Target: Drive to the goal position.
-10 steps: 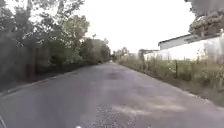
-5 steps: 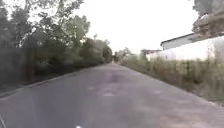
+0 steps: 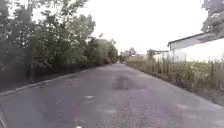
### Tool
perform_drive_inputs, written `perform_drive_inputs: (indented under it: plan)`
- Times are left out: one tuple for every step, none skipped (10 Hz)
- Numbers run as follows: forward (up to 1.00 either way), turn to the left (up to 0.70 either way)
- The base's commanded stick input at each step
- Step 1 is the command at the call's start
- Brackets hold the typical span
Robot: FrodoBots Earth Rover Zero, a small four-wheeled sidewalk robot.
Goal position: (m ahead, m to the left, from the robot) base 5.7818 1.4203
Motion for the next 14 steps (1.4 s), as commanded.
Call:
perform_drive_inputs:
  plan:
    - [0.0,0.0]
    - [0.03,0.0]
    - [0.09,0.0]
    - [0.15,0.0]
    - [0.41,0.0]
    - [0.68,0.0]
    - [0.95,0.0]
    - [1.0,0.0]
    - [1.0,0.0]
    - [1.0,0.0]
    - [1.0,0.0]
    - [1.0,0.0]
    - [1.0,0.0]
    - [1.0,0.0]
